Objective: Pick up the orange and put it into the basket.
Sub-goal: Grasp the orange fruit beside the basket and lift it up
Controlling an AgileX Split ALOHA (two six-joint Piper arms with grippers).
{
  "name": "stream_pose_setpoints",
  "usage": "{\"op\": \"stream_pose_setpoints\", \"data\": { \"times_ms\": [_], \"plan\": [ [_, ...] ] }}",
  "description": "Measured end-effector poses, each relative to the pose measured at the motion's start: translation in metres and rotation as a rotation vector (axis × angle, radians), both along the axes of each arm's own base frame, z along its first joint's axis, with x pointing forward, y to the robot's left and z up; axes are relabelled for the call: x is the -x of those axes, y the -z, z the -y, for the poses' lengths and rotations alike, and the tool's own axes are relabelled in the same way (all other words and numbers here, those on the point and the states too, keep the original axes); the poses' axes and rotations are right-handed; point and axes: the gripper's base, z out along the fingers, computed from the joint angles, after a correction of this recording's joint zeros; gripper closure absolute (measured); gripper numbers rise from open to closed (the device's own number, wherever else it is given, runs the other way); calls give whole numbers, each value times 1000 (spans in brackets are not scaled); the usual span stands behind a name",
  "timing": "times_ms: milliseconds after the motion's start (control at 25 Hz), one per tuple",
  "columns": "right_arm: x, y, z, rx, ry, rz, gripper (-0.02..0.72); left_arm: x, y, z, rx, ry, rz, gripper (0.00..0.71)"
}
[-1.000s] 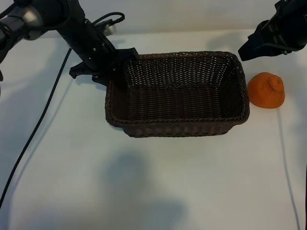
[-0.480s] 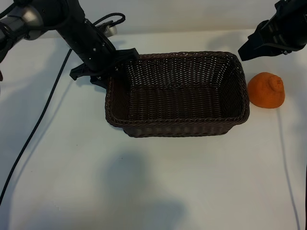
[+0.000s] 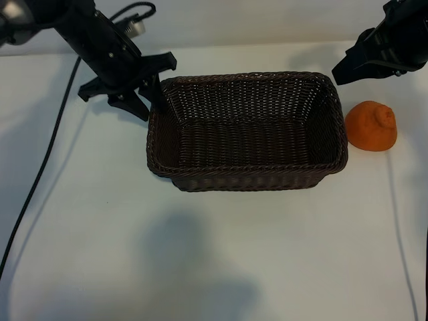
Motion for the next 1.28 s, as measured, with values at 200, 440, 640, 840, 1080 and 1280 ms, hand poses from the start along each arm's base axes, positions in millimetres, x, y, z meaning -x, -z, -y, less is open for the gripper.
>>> {"op": "stream_pose_setpoints", "data": {
  "times_ms": [200,440,640,840,1080,1280],
  "plan": [
    [0,0,0,0,0,0,460,4,-25,-3,9,-2,58,312],
    [0,0,0,0,0,0,460,14,-63,-6,13,12,153,312],
    [0,0,0,0,0,0,460,22,-88,-8,17,30,221,312],
    [0,0,0,0,0,0,460,30,-107,-10,23,48,273,312],
    [0,0,0,0,1,2,460,47,-101,-13,17,104,250,312],
    [-1,0,0,1,6,8,460,58,-80,-13,24,166,190,312]
  ]
}}
